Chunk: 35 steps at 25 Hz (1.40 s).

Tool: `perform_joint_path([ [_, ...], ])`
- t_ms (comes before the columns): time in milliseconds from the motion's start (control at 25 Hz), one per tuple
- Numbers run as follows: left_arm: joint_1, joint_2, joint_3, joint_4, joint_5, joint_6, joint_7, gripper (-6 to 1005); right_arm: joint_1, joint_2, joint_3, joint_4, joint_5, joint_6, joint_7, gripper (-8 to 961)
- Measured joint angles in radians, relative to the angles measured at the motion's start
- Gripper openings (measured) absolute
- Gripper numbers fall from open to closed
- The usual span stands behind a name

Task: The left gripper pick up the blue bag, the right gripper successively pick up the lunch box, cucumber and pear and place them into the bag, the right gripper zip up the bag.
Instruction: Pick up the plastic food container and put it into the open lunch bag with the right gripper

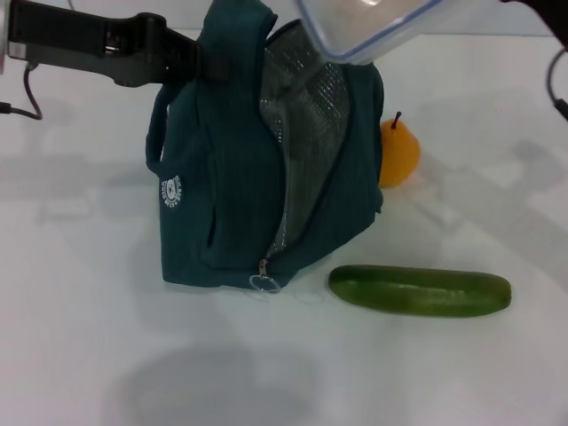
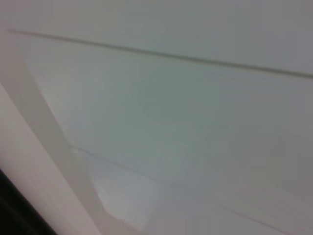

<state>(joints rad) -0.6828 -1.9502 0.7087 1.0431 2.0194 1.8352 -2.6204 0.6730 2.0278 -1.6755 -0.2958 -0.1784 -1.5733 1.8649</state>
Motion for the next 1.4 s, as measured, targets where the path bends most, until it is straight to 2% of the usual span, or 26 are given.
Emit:
perform_joint_path([
  [320, -0.001, -0.007, -0.004, 0.000, -0.002, -0.002, 0.007, 44, 0.021, 0.000, -0.098, -0.015, 0.033, 0.049, -0.010, 117],
  [480, 0.001, -0.008, -0.008, 0.000, -0.014, -0.002, 0.008, 44, -0.001, 0.000, -0.148, -0.015, 0.033, 0.078, -0.018, 123],
  [840, 0.003, -0.007, -0.008, -0.019, -0.027, -0.010, 0.014, 44, -0.034, 0.000, -0.203, -0.004, 0.023, 0.118, -0.049, 135],
  [1400, -0.002, -0.008, -0.006, -0.053, -0.061, -0.011, 0.030, 44, 0.001, 0.000, -0.284, -0.041, 0.023, 0.171, -0.071, 155],
])
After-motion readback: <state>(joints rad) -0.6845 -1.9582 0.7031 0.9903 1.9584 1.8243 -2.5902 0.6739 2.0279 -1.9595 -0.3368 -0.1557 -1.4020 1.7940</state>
